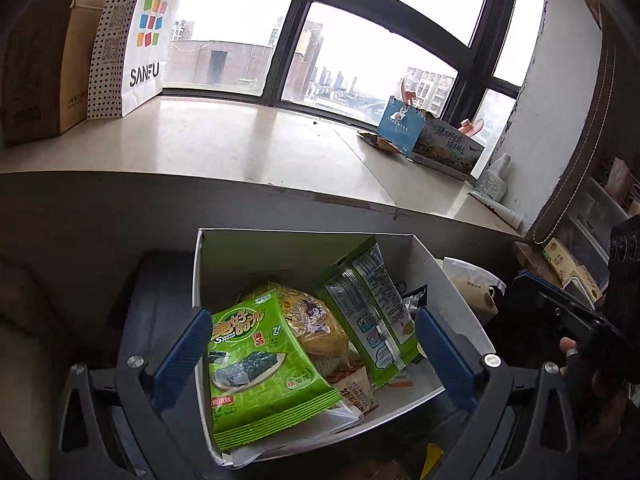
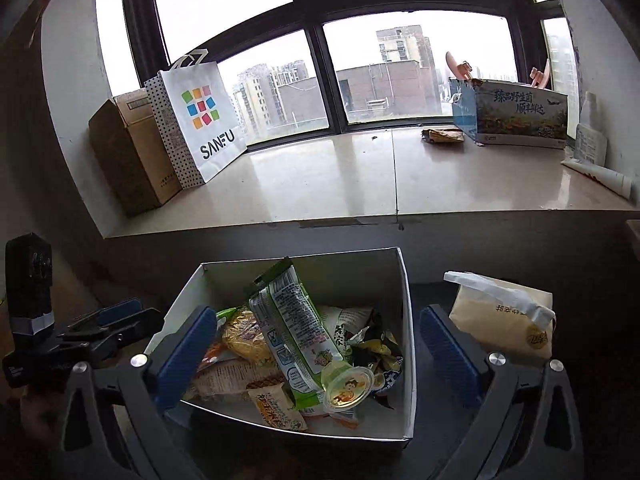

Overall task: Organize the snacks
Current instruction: 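Carry the seaweed bag and jelly cup into the white box and open both grippers, then grasp the round wrapped bread cake with the left gripper while the right grasps a small green pouch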

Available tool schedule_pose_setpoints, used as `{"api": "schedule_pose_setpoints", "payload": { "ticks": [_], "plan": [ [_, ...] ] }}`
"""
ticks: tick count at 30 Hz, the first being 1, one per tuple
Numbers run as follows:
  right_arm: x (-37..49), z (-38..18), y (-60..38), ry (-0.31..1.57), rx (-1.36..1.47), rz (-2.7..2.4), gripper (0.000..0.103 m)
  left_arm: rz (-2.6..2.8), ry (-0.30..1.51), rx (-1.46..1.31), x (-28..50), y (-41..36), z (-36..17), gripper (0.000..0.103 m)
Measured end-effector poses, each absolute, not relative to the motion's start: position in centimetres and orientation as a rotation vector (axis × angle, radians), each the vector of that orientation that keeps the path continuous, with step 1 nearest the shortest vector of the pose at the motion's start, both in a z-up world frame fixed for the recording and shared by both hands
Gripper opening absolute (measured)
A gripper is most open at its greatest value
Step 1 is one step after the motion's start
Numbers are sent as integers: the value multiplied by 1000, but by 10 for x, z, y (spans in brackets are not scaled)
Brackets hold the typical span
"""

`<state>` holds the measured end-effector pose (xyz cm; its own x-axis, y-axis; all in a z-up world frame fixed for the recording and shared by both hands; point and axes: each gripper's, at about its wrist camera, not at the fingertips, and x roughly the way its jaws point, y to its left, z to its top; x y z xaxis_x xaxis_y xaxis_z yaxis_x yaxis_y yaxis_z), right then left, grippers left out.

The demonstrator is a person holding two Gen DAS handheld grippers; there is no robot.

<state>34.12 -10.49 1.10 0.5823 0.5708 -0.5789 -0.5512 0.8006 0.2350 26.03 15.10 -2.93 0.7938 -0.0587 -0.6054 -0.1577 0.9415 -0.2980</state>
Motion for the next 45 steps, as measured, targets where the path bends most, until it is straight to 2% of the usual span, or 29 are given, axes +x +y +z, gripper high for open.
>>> {"api": "schedule_pose_setpoints", "payload": {
  "ticks": [9,17,25,31,40,45],
  "plan": [
    [319,17,-109,694,26,687,103,37,604,-377,222,154,-13,103],
    [263,38,-134,596,82,780,103,-69,516,-302,145,120,15,103],
    [174,37,-170,478,5,798,103,-103,493,-294,69,92,3,103],
    [126,7,-194,493,-23,758,103,-109,527,-338,35,86,-20,103],
    [101,-30,-229,592,-33,683,103,-131,656,-298,49,67,-57,103],
    [101,-30,-240,585,-9,671,103,-201,767,-141,90,39,-88,103]
  ]
}}
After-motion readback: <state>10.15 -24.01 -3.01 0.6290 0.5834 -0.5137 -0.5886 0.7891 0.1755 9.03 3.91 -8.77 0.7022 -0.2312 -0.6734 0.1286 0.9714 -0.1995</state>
